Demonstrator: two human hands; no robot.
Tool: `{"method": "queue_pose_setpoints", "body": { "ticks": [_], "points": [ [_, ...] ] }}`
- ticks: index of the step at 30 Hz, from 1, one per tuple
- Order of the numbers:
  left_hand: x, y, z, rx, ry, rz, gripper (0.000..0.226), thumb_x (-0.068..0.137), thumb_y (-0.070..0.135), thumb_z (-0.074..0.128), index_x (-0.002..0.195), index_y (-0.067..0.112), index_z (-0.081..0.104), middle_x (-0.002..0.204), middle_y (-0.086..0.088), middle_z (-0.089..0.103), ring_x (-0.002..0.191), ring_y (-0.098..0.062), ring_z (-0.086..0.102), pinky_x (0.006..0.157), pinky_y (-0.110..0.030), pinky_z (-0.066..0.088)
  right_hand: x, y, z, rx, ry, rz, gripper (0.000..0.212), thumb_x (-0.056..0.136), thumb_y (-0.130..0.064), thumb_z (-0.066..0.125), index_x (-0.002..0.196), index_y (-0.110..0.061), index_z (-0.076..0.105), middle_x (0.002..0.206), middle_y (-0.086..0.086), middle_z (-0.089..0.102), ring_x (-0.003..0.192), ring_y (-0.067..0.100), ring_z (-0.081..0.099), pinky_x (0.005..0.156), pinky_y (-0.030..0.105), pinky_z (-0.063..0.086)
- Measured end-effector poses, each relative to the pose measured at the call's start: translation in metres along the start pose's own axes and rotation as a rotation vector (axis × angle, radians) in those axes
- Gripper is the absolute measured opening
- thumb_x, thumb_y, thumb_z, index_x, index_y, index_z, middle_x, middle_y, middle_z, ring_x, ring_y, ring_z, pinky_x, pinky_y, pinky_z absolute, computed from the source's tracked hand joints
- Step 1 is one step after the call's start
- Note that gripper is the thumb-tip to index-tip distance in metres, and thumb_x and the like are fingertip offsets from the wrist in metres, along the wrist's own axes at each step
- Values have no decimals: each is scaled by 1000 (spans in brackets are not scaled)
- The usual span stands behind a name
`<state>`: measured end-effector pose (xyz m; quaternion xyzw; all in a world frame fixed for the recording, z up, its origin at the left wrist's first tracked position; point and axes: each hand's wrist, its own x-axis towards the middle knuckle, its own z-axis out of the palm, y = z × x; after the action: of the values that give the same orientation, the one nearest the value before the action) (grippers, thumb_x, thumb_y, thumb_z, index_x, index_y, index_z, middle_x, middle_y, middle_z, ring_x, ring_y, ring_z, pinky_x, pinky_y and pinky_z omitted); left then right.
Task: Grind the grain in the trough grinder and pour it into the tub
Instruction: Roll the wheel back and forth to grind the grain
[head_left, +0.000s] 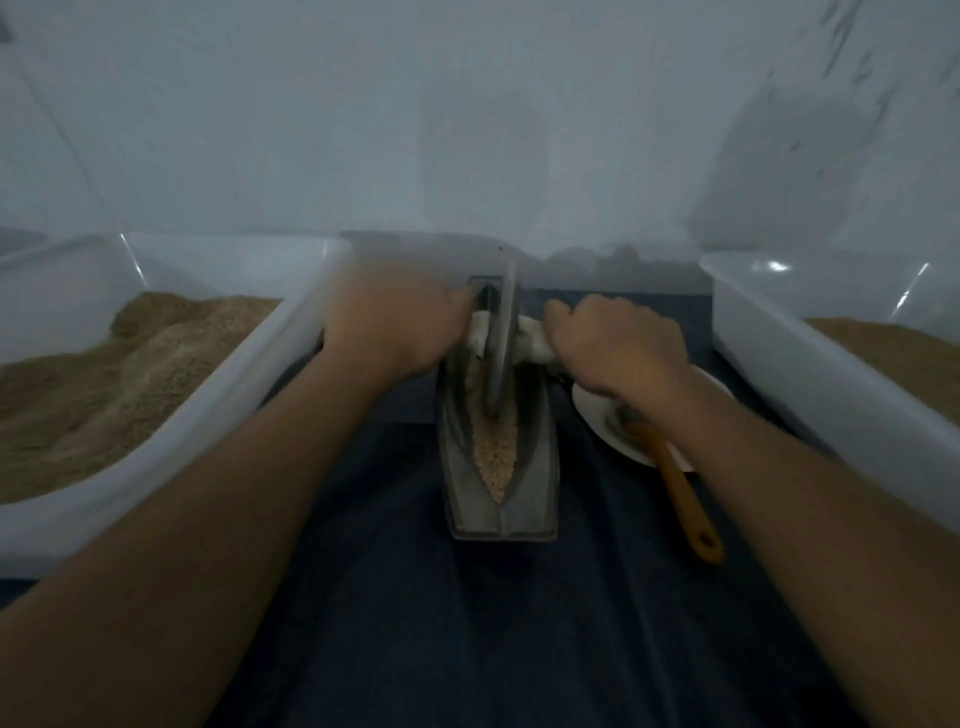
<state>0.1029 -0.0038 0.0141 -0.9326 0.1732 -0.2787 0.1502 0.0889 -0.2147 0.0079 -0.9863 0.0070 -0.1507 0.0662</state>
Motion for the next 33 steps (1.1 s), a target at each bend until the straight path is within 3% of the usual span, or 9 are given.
{"method": "queue_pose_setpoints", "body": {
  "ticks": [5, 9, 12, 14, 17, 19, 22, 27, 33],
  "points": [
    [44, -6, 19, -198, -169, -268, 61, 99, 53, 26, 126, 15, 65, 139, -17, 61, 121, -37, 59, 83, -43, 33, 40, 3, -2, 193, -306, -52, 15, 99, -22, 51, 85, -15, 50, 71, 8, 53, 50, 17, 49, 43, 26, 46],
    [60, -8, 18, -180, -241, -270, 55, 96, 53, 27, 119, 20, 64, 140, -16, 58, 122, -35, 56, 82, -42, 26, 53, 3, -11, 258, -550, 76, 44, 98, -41, 30, 71, -13, 50, 47, 9, 42, 32, 16, 30, 42, 20, 28],
    [57, -10, 16, -170, -242, -221, 65, 90, 52, 18, 124, 18, 62, 138, -16, 59, 121, -37, 57, 81, -44, 29, 51, 0, -11, 250, -485, -5, 39, 103, -29, 31, 72, -12, 48, 38, 5, 47, 28, 16, 45, 38, 15, 33],
    [41, -8, 11, -103, -198, -139, 60, 94, 47, 16, 123, 19, 60, 131, -18, 61, 116, -39, 60, 82, -46, 38, 47, -3, -12, 196, -399, -71, 23, 101, -17, 38, 84, -12, 53, 69, 10, 67, 69, 21, 71, 63, 24, 51],
    [6, -4, 9, -15, -73, -55, 27, 106, 30, 36, 115, 15, 58, 108, -20, 66, 98, -42, 67, 73, -45, 50, 32, -12, -12, -82, -183, -176, 52, 92, -36, 13, 98, -13, 60, 112, 14, 64, 90, 27, 54, 77, 39, 41],
    [-22, 0, 5, -37, -56, -70, 14, 103, 22, 47, 106, 11, 55, 96, -19, 63, 85, -40, 66, 61, -40, 44, 14, -16, -10, -178, 18, -209, 85, 75, -45, -10, 100, -16, 65, 109, 15, 65, 82, 27, 47, 63, 33, 28],
    [-48, 8, -5, -33, 18, -37, 10, 92, 12, 62, 87, 7, 55, 75, -16, 59, 64, -34, 59, 54, -33, 34, -13, -10, -4, -155, 263, -253, 42, 99, -35, 24, 70, -23, 51, 71, 3, 49, 73, 29, 53, 62, 32, 31],
    [-45, 15, -27, 70, 62, 13, 14, 93, 21, 24, 81, 21, 31, 69, 2, 30, 67, -25, 47, 56, -32, 28, -20, 10, 4, -155, 143, -283, 22, 101, -25, 35, 80, -24, 31, 72, -3, 28, 79, 30, 50, 58, 37, 28],
    [-22, 8, -19, 91, -34, -23, 43, 95, 30, 14, 99, 19, 56, 88, -3, 56, 81, -29, 58, 54, -29, 23, 17, 14, -2, -230, -83, -405, 24, 103, -24, 42, 89, -25, 23, 92, 8, 39, 84, 27, 44, 69, 42, 39]
  ]
}}
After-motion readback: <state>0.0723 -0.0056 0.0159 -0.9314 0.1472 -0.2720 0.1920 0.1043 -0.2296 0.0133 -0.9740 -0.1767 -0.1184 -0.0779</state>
